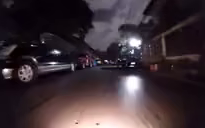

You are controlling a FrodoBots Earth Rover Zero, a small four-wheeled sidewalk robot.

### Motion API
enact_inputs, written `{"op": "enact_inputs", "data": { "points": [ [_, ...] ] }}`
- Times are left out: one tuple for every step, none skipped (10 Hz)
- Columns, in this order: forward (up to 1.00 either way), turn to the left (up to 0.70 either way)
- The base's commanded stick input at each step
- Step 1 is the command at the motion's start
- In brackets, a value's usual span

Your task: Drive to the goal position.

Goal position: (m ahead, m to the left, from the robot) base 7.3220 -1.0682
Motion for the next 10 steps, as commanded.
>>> {"op": "enact_inputs", "data": {
  "points": [
    [1.0,0.0],
    [1.0,0.0],
    [1.0,0.0],
    [1.0,0.0],
    [1.0,0.0],
    [1.0,0.0],
    [1.0,0.0],
    [1.0,0.0],
    [1.0,0.0],
    [1.0,0.0]
  ]
}}
